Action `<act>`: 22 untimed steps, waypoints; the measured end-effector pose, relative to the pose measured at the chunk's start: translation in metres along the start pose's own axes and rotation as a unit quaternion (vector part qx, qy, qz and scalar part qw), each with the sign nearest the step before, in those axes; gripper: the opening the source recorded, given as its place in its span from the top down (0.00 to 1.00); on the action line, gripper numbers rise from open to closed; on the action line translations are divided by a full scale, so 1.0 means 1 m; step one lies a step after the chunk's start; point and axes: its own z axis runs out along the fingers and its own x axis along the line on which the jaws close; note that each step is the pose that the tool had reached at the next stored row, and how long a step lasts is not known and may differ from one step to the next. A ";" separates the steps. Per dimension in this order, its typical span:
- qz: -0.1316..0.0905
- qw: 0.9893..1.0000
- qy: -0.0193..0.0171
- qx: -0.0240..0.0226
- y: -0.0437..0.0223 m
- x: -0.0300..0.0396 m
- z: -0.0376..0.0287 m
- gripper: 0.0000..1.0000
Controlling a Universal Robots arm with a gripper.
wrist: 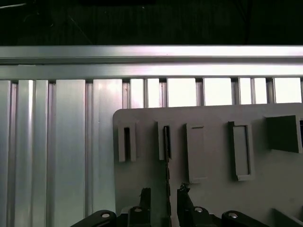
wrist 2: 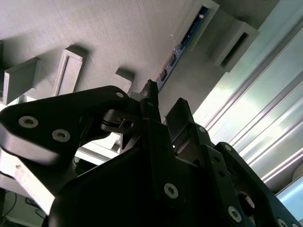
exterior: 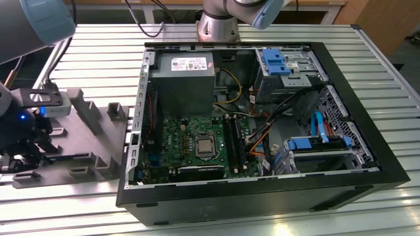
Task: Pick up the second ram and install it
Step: 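Pick up the second ram and move it above second insertion slot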
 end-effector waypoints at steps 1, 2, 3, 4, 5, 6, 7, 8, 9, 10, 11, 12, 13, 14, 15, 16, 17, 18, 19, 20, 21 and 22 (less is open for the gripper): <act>-0.002 1.000 0.000 0.000 0.0002 0.0000 0.0005 0.64; -0.004 1.000 0.000 0.000 0.0005 0.0001 0.0011 0.64; -0.006 1.000 0.000 0.000 0.0007 0.0001 0.0016 0.64; -0.008 1.000 0.000 0.000 0.0009 0.0001 0.0021 0.64; -0.010 1.000 0.000 0.000 0.0010 0.0002 0.0026 0.64; -0.012 1.000 0.001 0.000 0.0011 0.0002 0.0030 0.64; -0.014 1.000 0.000 -0.001 0.0013 0.0002 0.0034 0.64; -0.015 1.000 0.001 -0.001 0.0015 0.0002 0.0037 0.64; -0.017 1.000 0.001 -0.001 0.0015 0.0002 0.0041 0.64; -0.019 1.000 0.001 -0.001 0.0016 0.0002 0.0044 0.64; -0.021 1.000 0.001 -0.001 0.0017 0.0003 0.0048 0.64; -0.022 1.000 0.001 -0.001 0.0018 0.0003 0.0052 0.64; -0.023 1.000 0.000 -0.001 0.0019 0.0003 0.0056 0.64; -0.023 1.000 0.000 -0.001 0.0021 0.0002 0.0062 0.64; -0.024 1.000 -0.001 -0.001 0.0023 0.0002 0.0066 0.64; -0.025 1.000 -0.001 -0.001 0.0025 0.0001 0.0068 0.64; -0.025 1.000 -0.001 -0.001 0.0026 0.0001 0.0070 0.64; -0.026 1.000 -0.001 -0.001 0.0028 0.0001 0.0072 0.64; -0.026 1.000 -0.003 -0.001 0.0030 0.0001 0.0076 0.64; -0.027 1.000 -0.003 -0.001 0.0031 0.0001 0.0078 0.64; -0.028 1.000 -0.004 -0.001 0.0031 0.0000 0.0080 0.64; -0.028 1.000 -0.004 -0.001 0.0032 0.0000 0.0084 0.64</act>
